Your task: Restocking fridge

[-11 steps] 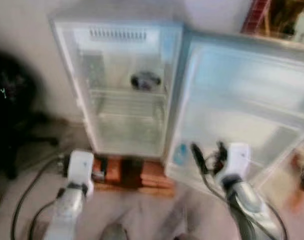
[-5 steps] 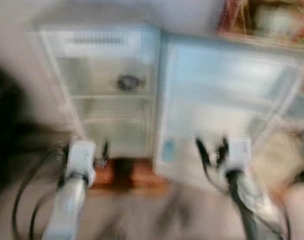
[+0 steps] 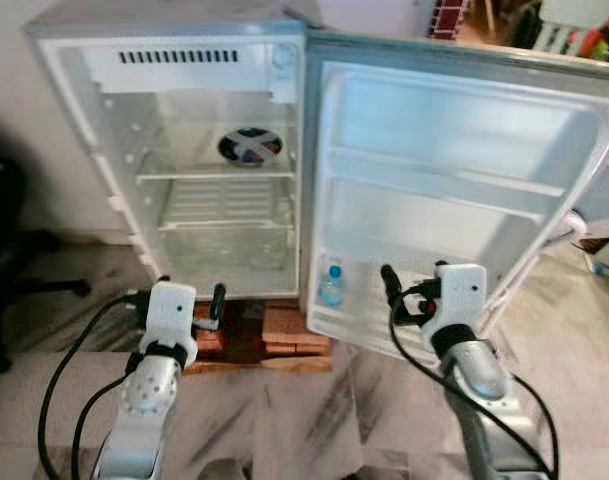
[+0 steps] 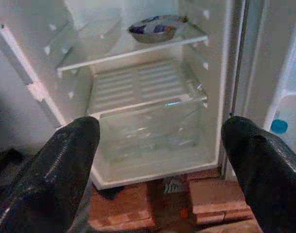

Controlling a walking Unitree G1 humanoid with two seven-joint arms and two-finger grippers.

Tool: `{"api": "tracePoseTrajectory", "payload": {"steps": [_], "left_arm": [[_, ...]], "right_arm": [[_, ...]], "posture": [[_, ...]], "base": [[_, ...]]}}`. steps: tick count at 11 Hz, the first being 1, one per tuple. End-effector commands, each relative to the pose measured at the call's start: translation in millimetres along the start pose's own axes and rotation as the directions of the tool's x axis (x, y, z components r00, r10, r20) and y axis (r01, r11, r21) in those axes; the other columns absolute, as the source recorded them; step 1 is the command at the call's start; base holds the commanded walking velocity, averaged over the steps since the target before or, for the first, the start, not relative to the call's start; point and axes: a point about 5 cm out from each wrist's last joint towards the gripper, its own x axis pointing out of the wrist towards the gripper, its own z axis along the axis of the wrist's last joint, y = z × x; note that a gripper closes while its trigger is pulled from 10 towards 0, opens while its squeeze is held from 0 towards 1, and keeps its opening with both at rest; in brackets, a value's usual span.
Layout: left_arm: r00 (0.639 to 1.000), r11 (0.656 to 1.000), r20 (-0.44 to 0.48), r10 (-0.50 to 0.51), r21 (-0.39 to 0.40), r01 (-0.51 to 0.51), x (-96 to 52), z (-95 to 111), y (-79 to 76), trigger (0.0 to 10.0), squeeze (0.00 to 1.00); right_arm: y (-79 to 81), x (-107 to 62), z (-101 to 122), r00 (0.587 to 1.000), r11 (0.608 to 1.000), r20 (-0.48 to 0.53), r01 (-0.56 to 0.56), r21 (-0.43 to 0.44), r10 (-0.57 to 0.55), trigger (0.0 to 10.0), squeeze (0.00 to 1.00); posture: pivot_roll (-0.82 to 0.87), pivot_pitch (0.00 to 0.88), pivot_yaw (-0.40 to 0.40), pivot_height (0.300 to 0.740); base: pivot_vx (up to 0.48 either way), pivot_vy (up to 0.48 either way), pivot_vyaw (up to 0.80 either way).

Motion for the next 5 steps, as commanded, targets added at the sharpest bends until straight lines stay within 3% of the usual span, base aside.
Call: {"api": "tracePoseTrajectory", "payload": {"steps": [1, 3, 5], "left_arm": [[1.0, 1.0, -0.006, 0.005, -0.002, -0.005, 0.1, -2.6, 3.7, 10.0, 0.0], [1.0, 1.0, 0.008, -0.009, 0.003, 0.009, 3.6, -1.5, 1.8, 10.0, 0.0], [1.0, 1.0, 0.004, -0.019, -0.006, 0.019, 6.0, -1.7, -1.8, 10.0, 0.0]], "right_arm": [[0.7, -0.6, 2.6, 1.0, 1.0, 0.02, 0.008, -0.009, -0.008, 10.0, 0.0], [-6.0, 5.5, 5.4, 0.999, 1.0, 0.047, 0.018, 0.01, -0.018, 10.0, 0.0], [-0.4, 9.4, 5.1, 0.995, 0.994, 0.029, -0.097, 0.044, 0.095, 10.0, 0.0]], "posture": [[0.05, 0.0, -0.004, 0.74], [0.04, 0.0, 0.0, 0.74], [0.04, 0.0, -0.008, 0.74]], "base": [[0.0, -0.454, 0.0], [0.0, -0.463, 0.0], [0.0, -0.48, 0.0]]}}
